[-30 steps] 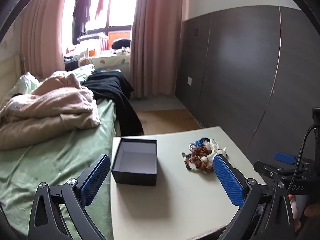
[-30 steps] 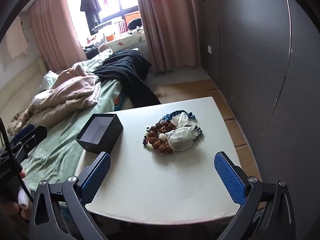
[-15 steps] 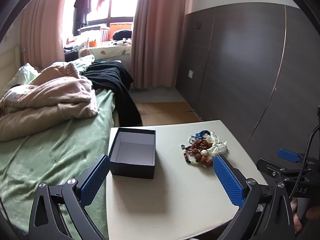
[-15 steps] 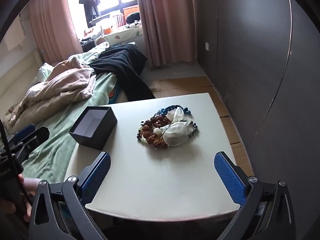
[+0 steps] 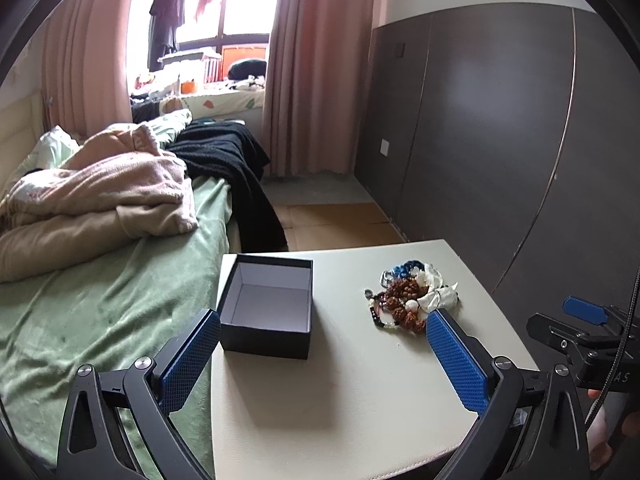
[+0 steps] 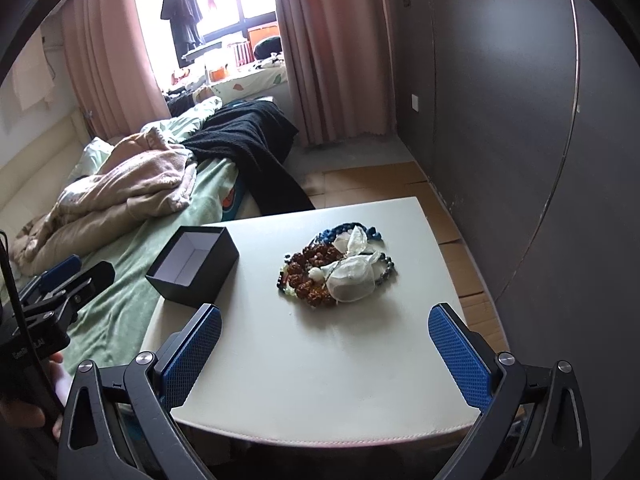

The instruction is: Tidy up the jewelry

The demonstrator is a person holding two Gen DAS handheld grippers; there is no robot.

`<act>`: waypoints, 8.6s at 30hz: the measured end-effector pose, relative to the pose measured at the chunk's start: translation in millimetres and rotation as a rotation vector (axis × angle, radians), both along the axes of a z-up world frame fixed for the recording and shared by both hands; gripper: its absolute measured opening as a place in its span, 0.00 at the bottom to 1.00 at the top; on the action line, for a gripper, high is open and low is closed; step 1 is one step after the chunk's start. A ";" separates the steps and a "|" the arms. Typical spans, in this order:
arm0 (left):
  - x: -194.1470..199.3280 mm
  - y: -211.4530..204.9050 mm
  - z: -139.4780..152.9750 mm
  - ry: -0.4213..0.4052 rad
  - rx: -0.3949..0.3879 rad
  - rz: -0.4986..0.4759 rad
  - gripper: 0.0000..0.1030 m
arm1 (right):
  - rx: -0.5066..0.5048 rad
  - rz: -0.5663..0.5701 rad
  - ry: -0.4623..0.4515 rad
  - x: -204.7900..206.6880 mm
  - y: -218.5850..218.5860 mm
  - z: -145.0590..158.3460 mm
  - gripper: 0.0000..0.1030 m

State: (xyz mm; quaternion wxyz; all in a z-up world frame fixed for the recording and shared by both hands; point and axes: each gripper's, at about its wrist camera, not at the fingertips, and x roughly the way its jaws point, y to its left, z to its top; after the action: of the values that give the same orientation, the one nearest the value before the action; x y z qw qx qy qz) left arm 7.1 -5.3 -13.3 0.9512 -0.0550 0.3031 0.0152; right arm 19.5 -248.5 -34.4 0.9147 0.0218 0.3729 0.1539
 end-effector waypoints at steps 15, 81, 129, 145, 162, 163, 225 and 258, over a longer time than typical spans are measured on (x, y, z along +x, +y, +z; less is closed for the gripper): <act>0.3 1.9 0.0 -0.007 0.005 0.010 1.00 | -0.002 -0.001 0.002 1.7 0.4 -1.3 1.00; 98.5 -69.7 -40.9 0.150 -0.077 -0.167 0.75 | 0.298 -0.258 0.180 76.4 -82.7 -29.8 0.99; 149.1 -75.1 -91.0 0.267 -0.177 -0.225 0.01 | 0.430 -0.160 0.396 149.8 -38.6 -106.8 0.63; 124.0 7.4 -50.9 0.178 -0.271 -0.078 0.01 | 0.388 -0.020 0.268 151.4 -9.7 -92.9 0.04; 100.6 70.6 -33.1 0.099 -0.290 0.027 0.01 | 0.513 0.136 0.119 117.9 40.2 -31.9 0.04; 99.2 75.2 -32.0 0.095 -0.297 0.035 0.01 | 0.519 0.153 0.120 117.9 47.0 -29.2 0.04; 135.0 -29.1 -61.2 0.233 -0.234 -0.077 0.61 | 0.384 -0.147 0.388 144.6 -56.6 -71.6 0.80; 167.4 -64.4 -109.8 0.345 -0.243 -0.138 0.19 | 0.355 -0.197 0.441 155.4 -69.3 -96.4 0.68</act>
State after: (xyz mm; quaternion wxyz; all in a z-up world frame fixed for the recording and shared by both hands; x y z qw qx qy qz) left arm 174.5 -69.6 -123.1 0.8703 -0.1450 0.4642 -0.0776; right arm 174.9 -317.8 -130.8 0.8041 0.2502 0.5260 0.1186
